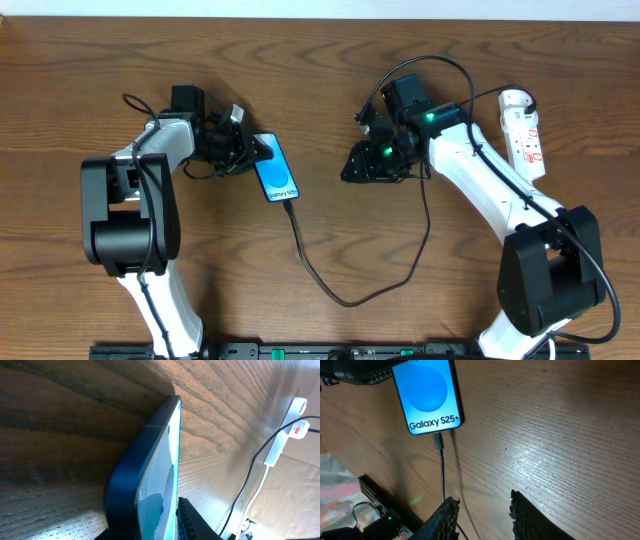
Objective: Plug charger to phone and switch on socket
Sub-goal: 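Open both grippers and withdraw them from the phone and cable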
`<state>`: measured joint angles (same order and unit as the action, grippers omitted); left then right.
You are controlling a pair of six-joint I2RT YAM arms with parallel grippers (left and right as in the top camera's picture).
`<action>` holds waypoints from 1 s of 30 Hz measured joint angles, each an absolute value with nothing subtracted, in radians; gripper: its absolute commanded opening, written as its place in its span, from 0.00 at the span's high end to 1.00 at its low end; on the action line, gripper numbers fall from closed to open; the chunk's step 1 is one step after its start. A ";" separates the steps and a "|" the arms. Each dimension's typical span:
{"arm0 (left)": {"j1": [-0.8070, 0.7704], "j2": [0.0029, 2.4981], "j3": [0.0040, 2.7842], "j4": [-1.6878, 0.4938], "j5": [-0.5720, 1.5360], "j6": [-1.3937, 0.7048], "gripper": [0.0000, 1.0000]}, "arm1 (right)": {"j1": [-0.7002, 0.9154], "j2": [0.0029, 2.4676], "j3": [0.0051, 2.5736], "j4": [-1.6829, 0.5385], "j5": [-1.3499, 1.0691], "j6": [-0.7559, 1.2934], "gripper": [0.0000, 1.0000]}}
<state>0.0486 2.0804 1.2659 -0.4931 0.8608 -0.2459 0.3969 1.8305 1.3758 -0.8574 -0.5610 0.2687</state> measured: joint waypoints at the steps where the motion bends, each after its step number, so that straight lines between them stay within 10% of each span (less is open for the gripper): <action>1: 0.049 2.080 1.266 -0.493 0.860 -0.246 0.75 | 0.397 1.831 1.376 -0.858 -0.561 0.269 0.67; 30: 0.042 2.054 1.277 -0.540 0.693 -0.238 0.56 | 0.397 1.831 1.376 -0.863 -0.554 0.259 0.64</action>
<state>0.0418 2.0537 1.2766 -0.5396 0.6930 -0.2382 0.3969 1.8305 1.3758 -0.8635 -0.5545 0.2588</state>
